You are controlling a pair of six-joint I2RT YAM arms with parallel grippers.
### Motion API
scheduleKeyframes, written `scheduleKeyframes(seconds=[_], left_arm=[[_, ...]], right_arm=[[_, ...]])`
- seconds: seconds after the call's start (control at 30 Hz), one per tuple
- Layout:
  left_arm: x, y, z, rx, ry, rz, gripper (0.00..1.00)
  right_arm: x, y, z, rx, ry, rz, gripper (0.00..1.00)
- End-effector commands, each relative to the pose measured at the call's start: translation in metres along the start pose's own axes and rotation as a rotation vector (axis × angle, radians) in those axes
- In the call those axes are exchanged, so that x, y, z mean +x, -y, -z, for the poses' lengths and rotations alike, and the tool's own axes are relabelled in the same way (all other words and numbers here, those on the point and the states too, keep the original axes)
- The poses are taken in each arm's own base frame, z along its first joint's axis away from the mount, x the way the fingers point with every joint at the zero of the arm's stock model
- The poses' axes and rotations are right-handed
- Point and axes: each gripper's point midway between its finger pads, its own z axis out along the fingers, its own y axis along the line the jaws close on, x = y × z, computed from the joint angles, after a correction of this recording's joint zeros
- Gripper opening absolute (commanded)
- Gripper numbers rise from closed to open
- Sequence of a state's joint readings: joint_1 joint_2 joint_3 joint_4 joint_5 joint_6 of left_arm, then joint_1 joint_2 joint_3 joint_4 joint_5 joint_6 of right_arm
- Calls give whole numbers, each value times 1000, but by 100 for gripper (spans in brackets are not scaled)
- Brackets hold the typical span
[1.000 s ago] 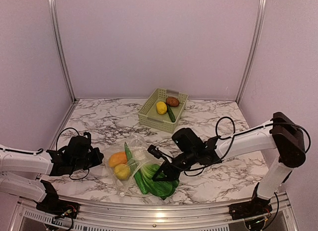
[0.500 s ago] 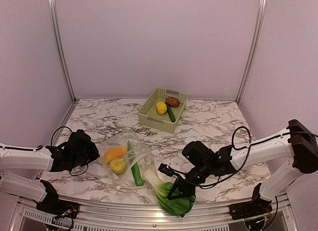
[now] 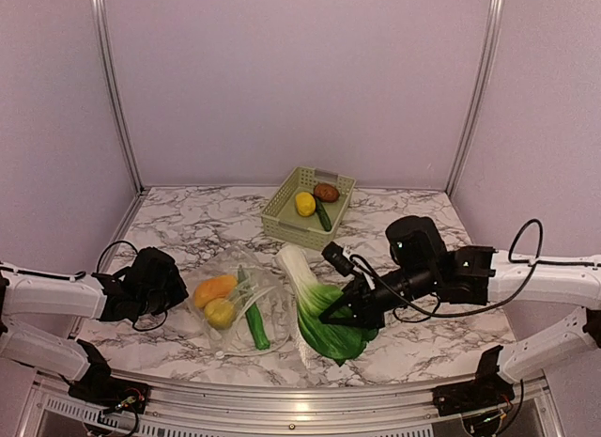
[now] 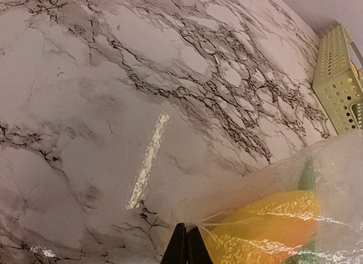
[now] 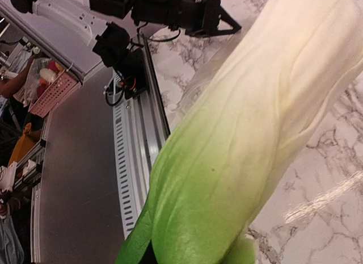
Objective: Open the zip-top bag and remove the fake food
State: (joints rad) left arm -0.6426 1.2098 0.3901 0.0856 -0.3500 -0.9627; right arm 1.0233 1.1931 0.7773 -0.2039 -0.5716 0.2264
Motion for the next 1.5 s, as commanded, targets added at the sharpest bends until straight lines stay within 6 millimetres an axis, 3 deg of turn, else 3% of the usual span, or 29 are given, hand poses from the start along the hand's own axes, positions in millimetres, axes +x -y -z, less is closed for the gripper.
scheduleKeyframes(seconds=[0.0,0.2,0.37,0.53,0.7,0.9,1.13,1.27,1.4,1.47], left_arm=[[-4,6,-1,17,2,8,0],[-3,11,-2,40,-5,11,0],[-5,12,0,45,4,4,0],[-5,11,0,48,11,10,0],[-4,13,-1,56,6,12,0],[-4,14,-3,56,3,10,0],[-3,11,-3,50,4,11,0],[-2,10,-4,46,2,12,0],[-1,10,-6,45,-3,13,0],[-1,10,-6,47,-6,14,0]], right_arm=[[-79,51,41,184,192,33,0],[-167,132,76,339,387,-18,0],[-207,214,86,470,432,-83,0],[-234,278,100,591,458,-120,0],[-236,329,96,637,460,-161,2],[-223,378,68,656,419,-216,3],[-206,417,50,706,388,-256,8],[-195,426,45,727,365,-273,35],[-200,419,50,724,365,-258,59],[-208,411,57,717,380,-239,64]])
